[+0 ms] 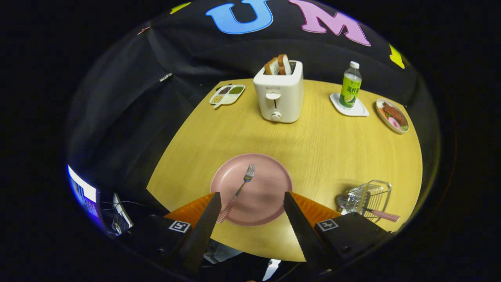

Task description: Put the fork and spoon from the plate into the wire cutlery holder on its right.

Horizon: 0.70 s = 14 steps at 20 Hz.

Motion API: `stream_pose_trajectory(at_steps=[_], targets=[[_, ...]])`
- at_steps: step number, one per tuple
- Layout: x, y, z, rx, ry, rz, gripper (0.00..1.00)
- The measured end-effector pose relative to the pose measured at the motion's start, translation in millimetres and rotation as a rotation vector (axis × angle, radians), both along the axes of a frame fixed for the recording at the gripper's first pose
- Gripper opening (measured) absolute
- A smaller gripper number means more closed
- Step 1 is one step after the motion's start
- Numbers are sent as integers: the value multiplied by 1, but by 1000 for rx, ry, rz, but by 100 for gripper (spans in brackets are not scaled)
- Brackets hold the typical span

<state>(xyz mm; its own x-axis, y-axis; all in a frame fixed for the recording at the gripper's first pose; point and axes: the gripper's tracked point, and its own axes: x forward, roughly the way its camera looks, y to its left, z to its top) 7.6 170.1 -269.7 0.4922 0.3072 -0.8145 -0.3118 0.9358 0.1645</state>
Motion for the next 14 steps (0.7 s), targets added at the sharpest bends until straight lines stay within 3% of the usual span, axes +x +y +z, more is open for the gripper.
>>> stream_pose_trajectory(at_steps=[6,7,14], targets=[[1,24,-70,-85,84,-21,94],[1,28,-79,-87,99,-30,88],[-5,37,-114,-151,162,-29,78]])
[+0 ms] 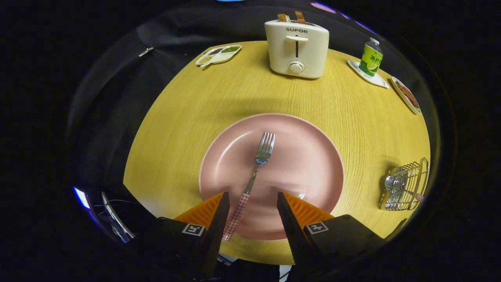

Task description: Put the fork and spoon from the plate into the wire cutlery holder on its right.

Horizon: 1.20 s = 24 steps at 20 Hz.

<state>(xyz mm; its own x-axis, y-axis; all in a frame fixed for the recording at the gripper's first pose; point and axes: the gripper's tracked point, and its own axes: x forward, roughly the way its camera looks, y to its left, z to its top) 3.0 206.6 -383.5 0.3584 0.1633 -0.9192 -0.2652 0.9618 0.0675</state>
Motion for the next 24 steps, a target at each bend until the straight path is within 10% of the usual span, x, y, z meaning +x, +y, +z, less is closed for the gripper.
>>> stream_pose_trajectory(at_steps=[4,10,24], targets=[[-11,3,-12,-25,45,6,69],[-19,-9,-23,-58,102,-21,20],[-20,-88,71,8,121,95,12]])
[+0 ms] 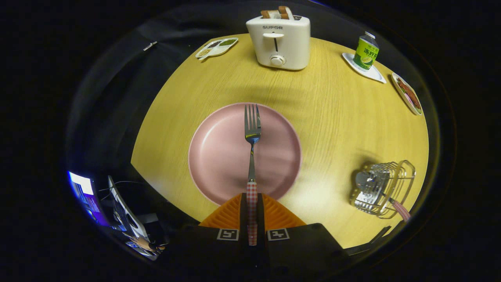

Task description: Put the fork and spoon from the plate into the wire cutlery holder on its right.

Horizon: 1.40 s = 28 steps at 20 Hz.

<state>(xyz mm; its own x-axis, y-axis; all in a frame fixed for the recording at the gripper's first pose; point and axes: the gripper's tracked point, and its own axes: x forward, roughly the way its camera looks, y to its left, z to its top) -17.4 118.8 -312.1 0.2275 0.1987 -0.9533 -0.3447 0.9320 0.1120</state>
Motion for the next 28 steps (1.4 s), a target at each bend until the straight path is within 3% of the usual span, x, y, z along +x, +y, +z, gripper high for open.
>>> stream_pose_trajectory(at_steps=[8,15,19,23,28], targets=[[-8,-134,93,-149,76,85,11],[-14,-217,102,-280,314,124,12],[-18,-233,89,-327,453,175,11],[-16,-232,76,-323,561,173,12],[-14,-228,73,-331,617,182,13]])
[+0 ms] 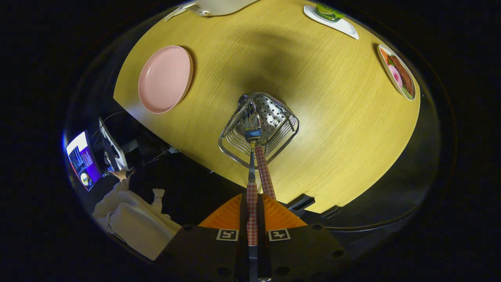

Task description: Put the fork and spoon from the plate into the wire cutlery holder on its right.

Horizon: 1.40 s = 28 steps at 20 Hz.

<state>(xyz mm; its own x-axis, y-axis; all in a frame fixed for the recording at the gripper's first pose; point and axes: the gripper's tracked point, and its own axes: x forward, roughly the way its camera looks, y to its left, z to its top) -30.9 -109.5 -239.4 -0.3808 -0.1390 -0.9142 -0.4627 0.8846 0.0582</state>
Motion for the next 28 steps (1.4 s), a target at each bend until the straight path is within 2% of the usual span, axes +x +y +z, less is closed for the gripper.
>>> stream_pose_trajectory(at_steps=[4,6,8,10,11,13,16,21,28], targets=[[10,6,1,1,-18,-5,15],[14,10,6,18,-45,-22,28],[26,1,10,6,-109,16,54],[30,-1,15,14,-159,-3,69],[30,1,20,36,-179,-25,70],[33,4,29,70,-240,-49,84],[34,4,47,113,-334,-73,84],[36,19,82,223,-563,-155,100],[47,31,154,334,-1020,-287,100]])
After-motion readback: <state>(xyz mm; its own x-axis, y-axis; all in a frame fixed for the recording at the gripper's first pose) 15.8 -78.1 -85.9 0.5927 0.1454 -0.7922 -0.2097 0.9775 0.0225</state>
